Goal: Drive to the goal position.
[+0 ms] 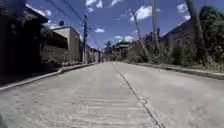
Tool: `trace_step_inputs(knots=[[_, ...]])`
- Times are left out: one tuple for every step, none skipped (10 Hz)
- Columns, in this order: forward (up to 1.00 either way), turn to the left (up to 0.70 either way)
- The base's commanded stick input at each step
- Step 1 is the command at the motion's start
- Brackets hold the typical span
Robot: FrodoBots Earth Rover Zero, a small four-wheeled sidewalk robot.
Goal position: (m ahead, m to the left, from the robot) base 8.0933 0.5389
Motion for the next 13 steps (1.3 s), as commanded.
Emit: trace_step_inputs(knots=[[1.00, 0.00], [1.00, 0.00], [1.00, 0.00], [1.00, 0.00], [1.00, 0.00], [1.00, 0.00], [1.00, 0.00], [1.00, 0.00], [1.00, 0.00], [1.00, 0.00], [1.00, 0.00], [1.00, 0.00], [1.00, 0.00]])
